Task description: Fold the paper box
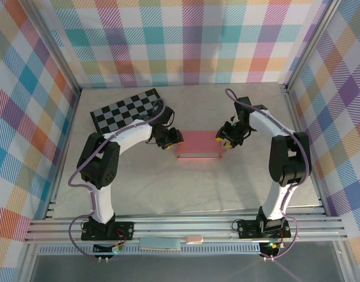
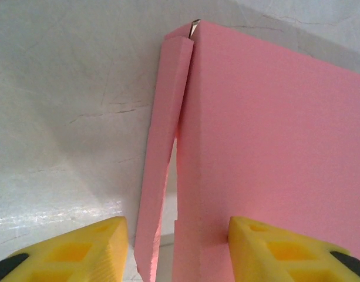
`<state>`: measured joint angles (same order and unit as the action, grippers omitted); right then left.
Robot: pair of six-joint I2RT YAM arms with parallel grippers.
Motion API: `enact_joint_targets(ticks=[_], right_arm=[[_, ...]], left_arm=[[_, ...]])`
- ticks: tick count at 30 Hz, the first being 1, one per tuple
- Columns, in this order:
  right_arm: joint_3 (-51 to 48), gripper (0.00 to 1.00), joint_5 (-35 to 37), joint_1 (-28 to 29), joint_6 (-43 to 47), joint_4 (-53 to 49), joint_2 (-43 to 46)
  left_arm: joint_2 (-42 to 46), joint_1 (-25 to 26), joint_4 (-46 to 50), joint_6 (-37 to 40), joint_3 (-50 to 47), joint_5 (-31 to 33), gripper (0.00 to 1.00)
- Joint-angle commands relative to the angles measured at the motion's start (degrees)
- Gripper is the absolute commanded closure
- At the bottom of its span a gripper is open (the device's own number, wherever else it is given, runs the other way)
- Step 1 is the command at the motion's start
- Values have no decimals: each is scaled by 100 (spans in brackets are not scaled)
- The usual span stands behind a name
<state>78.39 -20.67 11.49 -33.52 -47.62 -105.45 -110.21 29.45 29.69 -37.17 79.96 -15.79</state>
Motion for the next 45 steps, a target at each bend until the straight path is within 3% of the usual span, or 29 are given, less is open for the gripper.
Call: enact_joint_targets(ticks=[1,6,23,33,38,45], right_arm=[[-188,60,-176,3,211,-72,183],[-413,64,-213,5,227,50,141],[-835,64,146,3,496,189,-194],[-981,67,142,3,469,344,-327],[-1045,70,38,3,462,435,-342],[-1053,71,-24,7,573,424,-298]], left_arm=[[289,-62,98,194,-127,-187,52],[314,-98,46,237,-274,-192,57],[113,-98,-148,385,-636,-231,60],[10,-89,-326,378,-754,-331,69],[-39,-89,-474,355,-801,-364,79],[16,-89,-683,321,-1128,-398,83]])
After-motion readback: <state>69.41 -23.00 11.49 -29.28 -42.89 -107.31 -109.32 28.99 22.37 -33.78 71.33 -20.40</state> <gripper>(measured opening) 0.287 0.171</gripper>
